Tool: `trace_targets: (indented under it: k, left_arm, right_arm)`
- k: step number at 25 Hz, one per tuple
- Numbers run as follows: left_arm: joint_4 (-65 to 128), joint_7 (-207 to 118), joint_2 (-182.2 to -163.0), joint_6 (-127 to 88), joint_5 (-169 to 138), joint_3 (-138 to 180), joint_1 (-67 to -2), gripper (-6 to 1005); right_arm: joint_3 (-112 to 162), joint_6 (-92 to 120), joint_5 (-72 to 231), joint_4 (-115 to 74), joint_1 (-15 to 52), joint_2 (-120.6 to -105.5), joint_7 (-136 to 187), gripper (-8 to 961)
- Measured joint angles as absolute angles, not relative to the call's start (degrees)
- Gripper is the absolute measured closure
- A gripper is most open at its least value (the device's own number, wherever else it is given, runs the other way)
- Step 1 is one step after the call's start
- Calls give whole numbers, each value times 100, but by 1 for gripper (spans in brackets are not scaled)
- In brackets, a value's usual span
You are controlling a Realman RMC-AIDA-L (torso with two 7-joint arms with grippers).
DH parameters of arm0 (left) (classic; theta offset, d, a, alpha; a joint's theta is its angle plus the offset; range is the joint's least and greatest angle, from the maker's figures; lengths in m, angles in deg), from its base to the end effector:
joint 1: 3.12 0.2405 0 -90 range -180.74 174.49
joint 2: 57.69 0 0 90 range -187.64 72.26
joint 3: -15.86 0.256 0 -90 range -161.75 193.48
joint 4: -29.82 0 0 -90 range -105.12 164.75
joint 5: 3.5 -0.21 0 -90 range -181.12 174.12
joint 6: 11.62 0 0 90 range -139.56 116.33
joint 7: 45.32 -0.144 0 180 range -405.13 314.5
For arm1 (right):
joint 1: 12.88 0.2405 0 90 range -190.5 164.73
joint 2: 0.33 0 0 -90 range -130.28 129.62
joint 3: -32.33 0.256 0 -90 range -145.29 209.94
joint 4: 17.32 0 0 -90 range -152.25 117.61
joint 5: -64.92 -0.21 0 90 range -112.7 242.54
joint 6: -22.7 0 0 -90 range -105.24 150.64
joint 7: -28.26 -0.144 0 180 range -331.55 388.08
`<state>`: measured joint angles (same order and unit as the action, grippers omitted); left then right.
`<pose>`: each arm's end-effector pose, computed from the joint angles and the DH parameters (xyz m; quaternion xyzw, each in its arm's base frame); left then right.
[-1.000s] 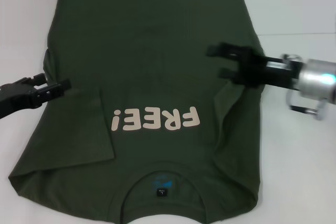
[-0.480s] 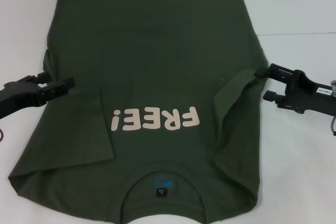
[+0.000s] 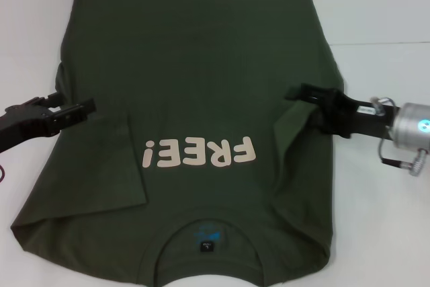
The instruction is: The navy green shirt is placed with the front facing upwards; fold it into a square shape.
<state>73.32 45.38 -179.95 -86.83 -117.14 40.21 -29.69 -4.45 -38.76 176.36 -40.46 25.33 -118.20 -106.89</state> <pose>-0.3134 0.3463 0.0430 -0.8176 -0.3837 -0.2851 0.3210 0.2792 0.3909 -0.0224 -0.6345 0.6957 0.3039 0.1450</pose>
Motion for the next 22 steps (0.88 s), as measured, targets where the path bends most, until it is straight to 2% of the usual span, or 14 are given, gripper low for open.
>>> trace_targets:
  k: [8,14,19,22]
  left_arm:
    - [7332,4529,-17994,-8671,-11714,4021,-2966,138]
    - [7332,4521,-17999,-8666,-11714,4021,-2956,137]
    - [7332,4520,-18009,-8665,-11714,4020,-2939,137]
    - [7303,4559,-18017,-8703,-11706,4017,-2930,137]
  right_arm:
    - [-783,-3699,17604,-3939,3263,-12014,-10543,28]
    - [-849,-3889,17607,-3711,3617,-12021,-10235,28]
    - [-827,-4107,17602,-3830,3382,-11986,-10076,28]
    - [-759,-4522,17511,-4278,2948,-11967,-9821,28]
